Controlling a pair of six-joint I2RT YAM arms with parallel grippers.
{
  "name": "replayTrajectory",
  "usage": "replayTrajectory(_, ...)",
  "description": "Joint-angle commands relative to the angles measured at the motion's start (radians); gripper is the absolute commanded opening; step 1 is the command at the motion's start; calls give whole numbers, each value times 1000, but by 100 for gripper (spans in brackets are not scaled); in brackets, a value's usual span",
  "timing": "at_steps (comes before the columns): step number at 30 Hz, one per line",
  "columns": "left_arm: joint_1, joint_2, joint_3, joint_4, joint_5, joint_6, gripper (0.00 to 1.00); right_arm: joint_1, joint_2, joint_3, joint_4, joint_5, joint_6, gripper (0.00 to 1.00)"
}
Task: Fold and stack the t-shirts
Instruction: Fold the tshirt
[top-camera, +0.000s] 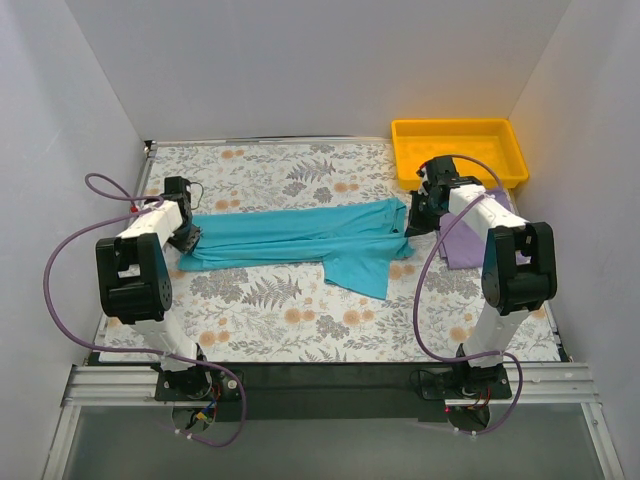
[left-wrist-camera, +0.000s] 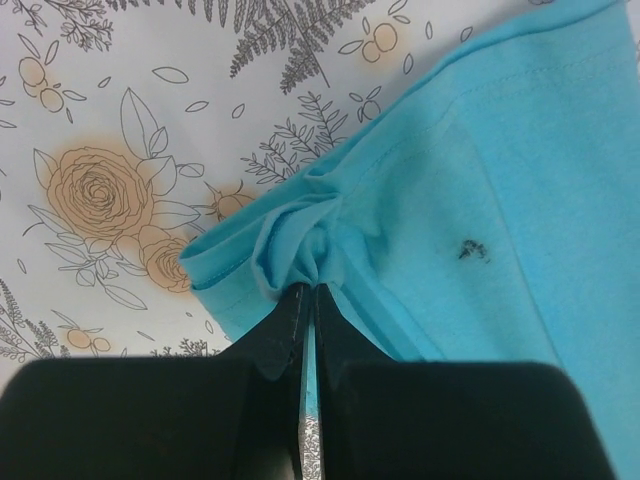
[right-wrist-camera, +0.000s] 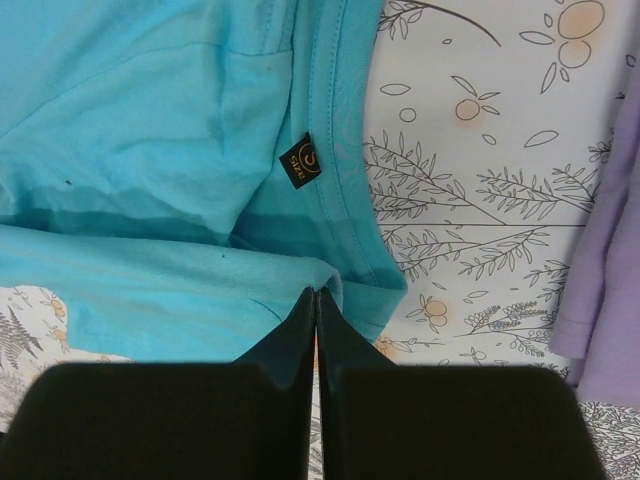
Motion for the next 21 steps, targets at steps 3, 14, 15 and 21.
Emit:
replayTrajectory(3,11,2,33,43,-65,-2,0,-18,7,2,2,65,-6,1)
replayTrajectory(14,10,-22,-35,66,-137,-65,0,-28,22,-35,34,95,17,1)
replayTrajectory(15,10,-25,-51,77,-138,-70,0,-26,23,-39,37,102,18,1)
replayTrajectory(21,10,-9,-73,114,-114,-73,7,-28,39,-49,52,116,26,1)
